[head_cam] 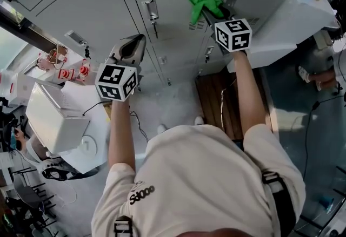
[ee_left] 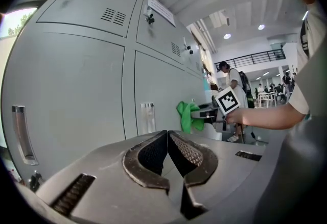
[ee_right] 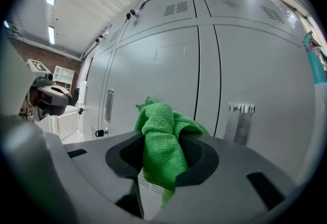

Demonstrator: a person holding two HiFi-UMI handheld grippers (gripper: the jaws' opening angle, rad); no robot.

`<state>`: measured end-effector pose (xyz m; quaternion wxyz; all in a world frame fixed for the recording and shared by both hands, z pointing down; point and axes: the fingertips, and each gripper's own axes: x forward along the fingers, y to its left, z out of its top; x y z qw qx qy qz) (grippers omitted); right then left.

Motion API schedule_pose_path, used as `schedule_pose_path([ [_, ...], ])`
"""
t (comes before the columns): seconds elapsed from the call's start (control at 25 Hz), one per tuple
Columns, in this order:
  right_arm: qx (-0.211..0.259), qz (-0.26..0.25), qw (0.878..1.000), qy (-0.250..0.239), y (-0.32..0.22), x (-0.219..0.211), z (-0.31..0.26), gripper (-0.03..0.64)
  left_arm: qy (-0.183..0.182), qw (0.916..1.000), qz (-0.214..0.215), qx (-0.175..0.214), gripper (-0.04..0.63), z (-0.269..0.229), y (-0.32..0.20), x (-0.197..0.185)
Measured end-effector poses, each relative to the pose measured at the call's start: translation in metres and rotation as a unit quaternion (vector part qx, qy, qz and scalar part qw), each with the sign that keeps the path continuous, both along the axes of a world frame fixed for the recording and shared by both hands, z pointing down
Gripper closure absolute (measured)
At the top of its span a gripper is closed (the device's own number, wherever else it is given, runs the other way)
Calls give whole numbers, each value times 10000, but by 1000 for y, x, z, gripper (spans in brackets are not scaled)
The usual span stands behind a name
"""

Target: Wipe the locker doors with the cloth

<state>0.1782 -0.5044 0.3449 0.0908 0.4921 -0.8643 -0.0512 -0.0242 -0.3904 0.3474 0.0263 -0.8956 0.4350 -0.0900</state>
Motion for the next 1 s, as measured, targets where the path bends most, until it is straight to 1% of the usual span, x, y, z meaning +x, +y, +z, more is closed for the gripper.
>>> schedule_pose_path([
  [0.16, -355, 133, 9991, 175, -3, 3, 50, 494, -34, 9999, 34, -92, 577, 9, 0, 7],
  [0.36, -1068, 216, 9934, 361, -7, 6, 116, 494, -59, 9998, 69, -178, 577, 16, 3, 14],
  [0.44, -1390, 230, 9895, 328, -8, 8, 142, 494, -122, 9996, 100, -216, 577, 20, 6, 17],
  [0.56, -1857, 240, 9814, 414, -10, 7, 177, 494, -204, 9994, 100, -258, 577, 24, 10, 17],
  [0.72, -2457, 315, 9681, 369, -11, 4, 211, 494, -186, 9994, 10, -284, 577, 26, 13, 11],
  [0.8, -2669, 372, 9627, 253, -12, 5, 217, 494, -213, 9993, 3, -296, 577, 28, 14, 9],
  [0.88, -2715, 279, 9620, 21, -12, -1, 204, 494, -259, 9994, -13, -236, 577, 25, 14, 5],
  [0.96, -2486, 33, 9684, -172, -10, -15, 173, 494, -245, 9996, -41, -139, 577, 18, 13, 1],
  [1.0, -2316, -90, 9726, -188, -8, -23, 154, 494, -213, 9997, -46, -101, 577, 15, 14, 0],
])
